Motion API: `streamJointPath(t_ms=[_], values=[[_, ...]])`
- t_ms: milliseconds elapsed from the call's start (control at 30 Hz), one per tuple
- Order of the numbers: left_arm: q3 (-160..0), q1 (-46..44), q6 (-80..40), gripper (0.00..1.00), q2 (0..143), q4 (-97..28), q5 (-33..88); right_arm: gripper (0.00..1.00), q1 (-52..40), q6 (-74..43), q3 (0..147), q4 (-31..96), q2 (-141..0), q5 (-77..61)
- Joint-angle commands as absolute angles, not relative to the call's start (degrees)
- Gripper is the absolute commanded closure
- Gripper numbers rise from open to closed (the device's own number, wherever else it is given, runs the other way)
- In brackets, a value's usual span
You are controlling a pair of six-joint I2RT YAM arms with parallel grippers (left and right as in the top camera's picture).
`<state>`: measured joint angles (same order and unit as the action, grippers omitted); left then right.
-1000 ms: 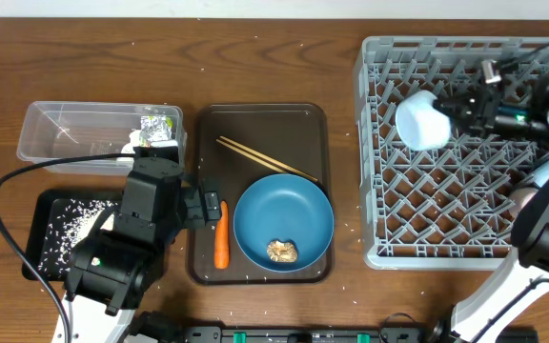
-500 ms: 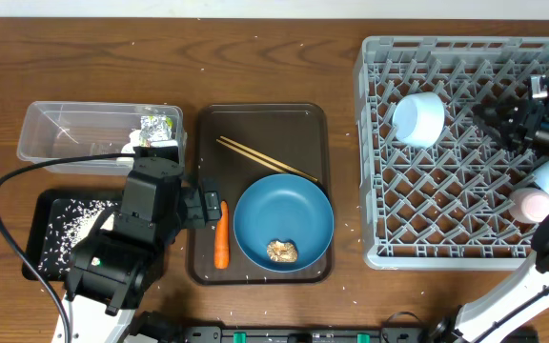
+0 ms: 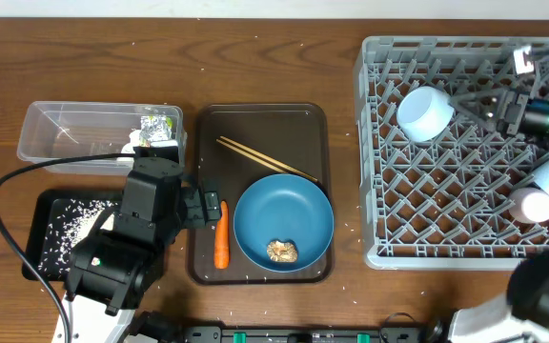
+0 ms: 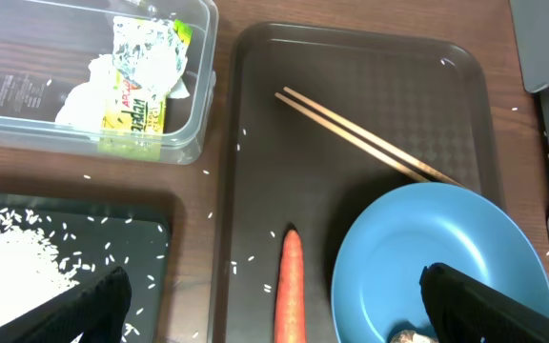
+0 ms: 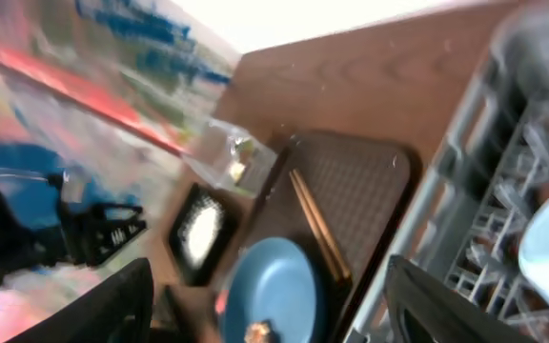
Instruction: Sort waste into correct bins and load items into the dishwasher rack
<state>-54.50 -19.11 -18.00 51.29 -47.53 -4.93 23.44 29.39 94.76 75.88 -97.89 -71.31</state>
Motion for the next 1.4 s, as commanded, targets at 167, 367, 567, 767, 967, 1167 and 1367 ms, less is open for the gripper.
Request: streamJointPath(t_ms=[167,367,567,767,967,1167,1367], values=[[-55.0,-18.8,-17.7,0.02,51.3,-47.5,-5.6,0.20,9.0,-5.6,95.3,61.1,-78.1,-21.8],[-55.0,-18.8,-17.8,0.02,51.3,-47.3,-5.6,0.24,-8.3,-6.7,95.2,60.6,-74.7,-16.3],[-55.0,-18.8,-20.8,0.02,51.3,-47.3,-3.9,0.22,-15.3,-10.7,95.1,64.2,-79.5,-11.8],[-53.8,-19.1,-21.1,0.02,53.9,-47.9,5.8,0.23,-15.2,-11.8,95.1,65.6,-82.6,-11.8],[-49.6,-20.4,-21.1,0.02,63.6,-47.0,10.0,0.22,-14.7,-11.7,95.1,65.7,-82.7,-11.8],[-49.3,-20.7,-20.1,0.03,76.4,-44.5,11.4,0.20,-14.6,-11.7,95.1,67.2,-82.7,-10.4],[-49.3,-21.8,-15.9,0.24,85.4,-39.4,11.0,0.19,-14.6,-11.7,95.1,68.3,-82.7,-9.4]])
